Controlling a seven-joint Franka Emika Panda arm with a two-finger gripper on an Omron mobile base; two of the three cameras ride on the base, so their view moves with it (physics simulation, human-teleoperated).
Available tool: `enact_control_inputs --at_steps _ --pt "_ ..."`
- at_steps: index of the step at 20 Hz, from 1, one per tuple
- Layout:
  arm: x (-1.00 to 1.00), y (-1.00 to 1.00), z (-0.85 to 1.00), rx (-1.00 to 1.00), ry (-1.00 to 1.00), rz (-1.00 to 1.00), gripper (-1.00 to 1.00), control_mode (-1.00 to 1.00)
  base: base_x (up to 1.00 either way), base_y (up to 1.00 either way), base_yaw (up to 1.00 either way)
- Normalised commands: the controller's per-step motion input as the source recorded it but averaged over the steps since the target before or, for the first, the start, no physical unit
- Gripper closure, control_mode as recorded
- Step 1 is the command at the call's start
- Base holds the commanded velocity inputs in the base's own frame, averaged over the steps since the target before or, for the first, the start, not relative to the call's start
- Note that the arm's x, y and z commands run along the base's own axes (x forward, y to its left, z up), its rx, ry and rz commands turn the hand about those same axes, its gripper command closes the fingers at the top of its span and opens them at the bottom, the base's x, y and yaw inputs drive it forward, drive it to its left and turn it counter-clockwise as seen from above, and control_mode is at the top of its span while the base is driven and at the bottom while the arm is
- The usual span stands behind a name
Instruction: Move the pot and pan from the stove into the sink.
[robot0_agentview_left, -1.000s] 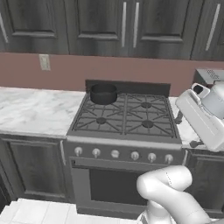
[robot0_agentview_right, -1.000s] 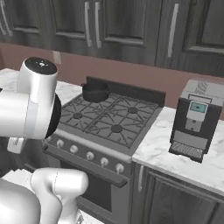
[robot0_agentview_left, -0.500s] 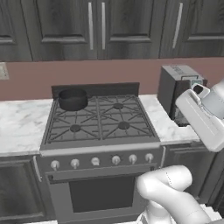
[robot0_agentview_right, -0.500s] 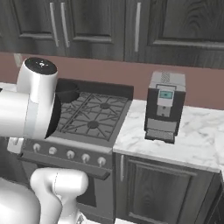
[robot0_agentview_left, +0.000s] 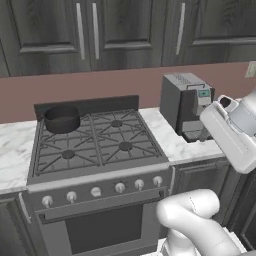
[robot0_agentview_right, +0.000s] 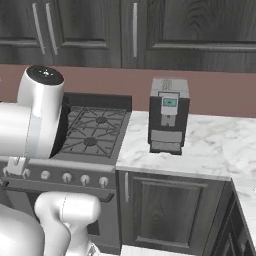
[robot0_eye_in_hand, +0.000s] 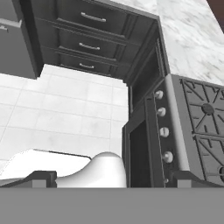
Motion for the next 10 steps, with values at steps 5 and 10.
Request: enact_control_inputs --at_steps 5,10 --pt "0.0 0.0 0.0 0.0 0.0 0.0 -1.0 1.0 -0.01 0.03 0.0" --pt "0.0 0.0 0.0 0.0 0.0 0.0 -1.0 1.0 0.0 0.7 0.0"
